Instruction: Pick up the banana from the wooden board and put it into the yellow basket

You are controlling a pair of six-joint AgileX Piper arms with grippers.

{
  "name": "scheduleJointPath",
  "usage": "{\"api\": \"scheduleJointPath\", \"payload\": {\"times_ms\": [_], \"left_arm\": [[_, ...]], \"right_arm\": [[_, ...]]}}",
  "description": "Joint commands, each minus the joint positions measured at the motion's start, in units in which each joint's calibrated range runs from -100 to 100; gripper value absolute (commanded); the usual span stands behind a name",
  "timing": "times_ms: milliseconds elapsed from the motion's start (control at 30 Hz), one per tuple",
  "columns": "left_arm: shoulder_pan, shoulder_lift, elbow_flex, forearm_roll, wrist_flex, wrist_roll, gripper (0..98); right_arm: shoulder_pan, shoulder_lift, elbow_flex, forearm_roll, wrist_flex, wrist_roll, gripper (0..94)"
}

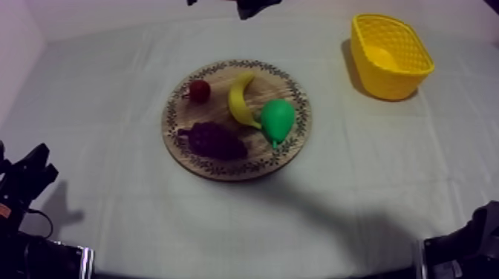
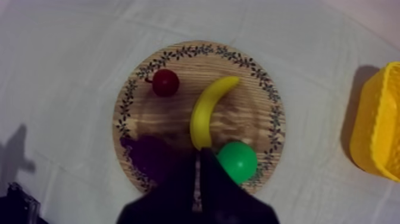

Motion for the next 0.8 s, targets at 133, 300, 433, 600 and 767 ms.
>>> {"api": "scheduleJointPath", "payload": {"times_ms": [133,300,433,600,767], "left_arm": [[0.0,0.0,0.0,0.0,0.0,0.0,0.0],[0.0,0.0,0.0,0.0,0.0,0.0,0.0],[0.0,0.0,0.0,0.0,0.0,0.0,0.0],[0.0,0.0,0.0,0.0,0.0,0.0,0.0],[0.0,0.0,0.0,0.0,0.0,0.0,0.0]], "right_arm": [[0.1,0.2,-0.2,-1.0,0.1,0.6,21.4],[0.5,0.3,0.0,-1.5,-0.3,1.2,37.2],[1.4,0.6,0.1,-2.7,-1.6,1.8,42.2],[2.0,2.0,1.5,-3.5,-4.0,2.0,45.1],[2.7,4.5,3.9,-4.3,-6.9,1.3,46.4]]}}
